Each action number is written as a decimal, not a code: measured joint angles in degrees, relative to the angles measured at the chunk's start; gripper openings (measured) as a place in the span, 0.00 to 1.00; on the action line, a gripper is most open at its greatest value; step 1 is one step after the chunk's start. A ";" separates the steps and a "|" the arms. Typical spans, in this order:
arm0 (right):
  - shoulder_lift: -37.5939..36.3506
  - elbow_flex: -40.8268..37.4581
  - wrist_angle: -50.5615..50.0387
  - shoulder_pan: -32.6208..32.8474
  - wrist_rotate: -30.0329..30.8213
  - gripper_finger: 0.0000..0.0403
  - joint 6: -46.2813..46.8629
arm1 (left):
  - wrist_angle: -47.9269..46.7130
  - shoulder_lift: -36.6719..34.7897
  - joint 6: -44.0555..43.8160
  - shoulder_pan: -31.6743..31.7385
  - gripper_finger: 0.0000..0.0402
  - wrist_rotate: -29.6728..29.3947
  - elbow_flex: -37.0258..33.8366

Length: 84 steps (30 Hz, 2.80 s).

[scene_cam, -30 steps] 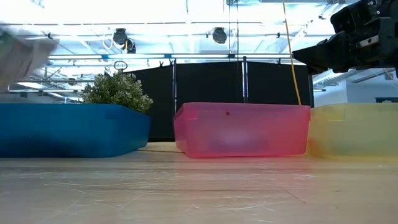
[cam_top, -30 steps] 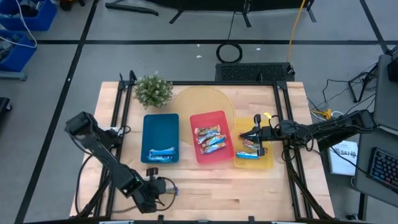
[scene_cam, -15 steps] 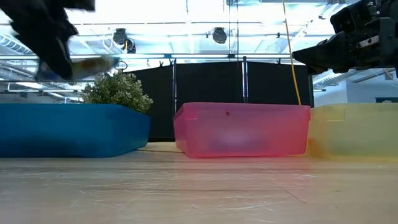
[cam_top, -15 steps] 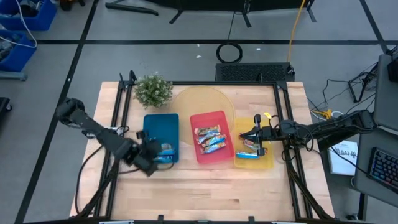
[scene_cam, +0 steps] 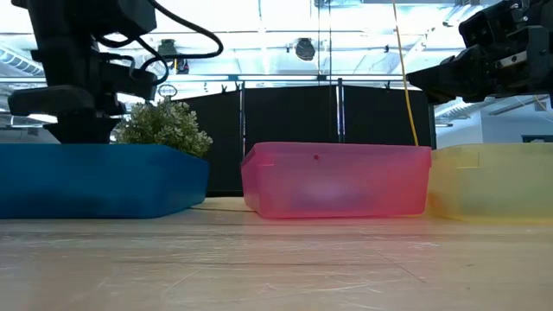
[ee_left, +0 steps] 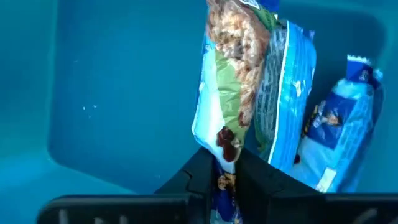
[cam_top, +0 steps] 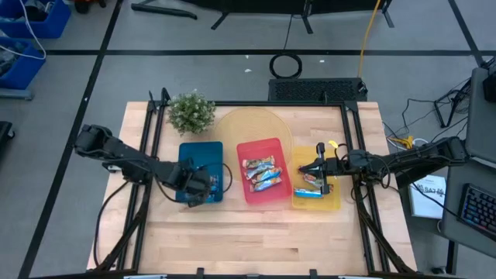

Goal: Pick and place Granola Bars by type
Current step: Put the blue granola bar into the blue bin, then return to Home Position

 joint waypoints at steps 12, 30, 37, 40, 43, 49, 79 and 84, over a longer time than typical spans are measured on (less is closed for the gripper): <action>-0.02 0.00 -1.19 0.07 1.45 0.00 -0.40 | -0.86 -1.27 3.63 -1.00 0.31 4.54 2.73; -0.04 0.55 -0.32 3.06 11.85 0.00 -0.81 | 25.89 -14.74 38.32 -6.57 0.16 -3.24 1.16; -0.04 0.59 0.81 3.78 11.90 0.00 -0.60 | 37.74 -35.34 43.08 -4.28 0.01 2.80 -11.45; 0.01 0.61 0.58 3.78 11.87 0.00 -0.48 | 42.70 -45.37 43.42 -2.41 0.01 3.04 -19.81; 0.01 0.63 0.68 3.74 12.03 0.00 -0.42 | 52.45 -53.15 44.90 1.29 0.01 4.85 -28.54; -0.11 0.63 -0.32 3.74 18.59 0.00 0.60 | 58.75 -57.11 41.24 11.36 0.01 13.84 -37.71; -12.82 2.23 -15.72 -1.67 16.25 0.00 2.21 | 60.96 -76.26 44.77 17.61 0.00 24.77 -45.92; -17.70 2.27 -16.95 -3.49 11.76 0.00 4.06 | 63.60 -76.26 44.54 19.09 0.00 29.38 -45.92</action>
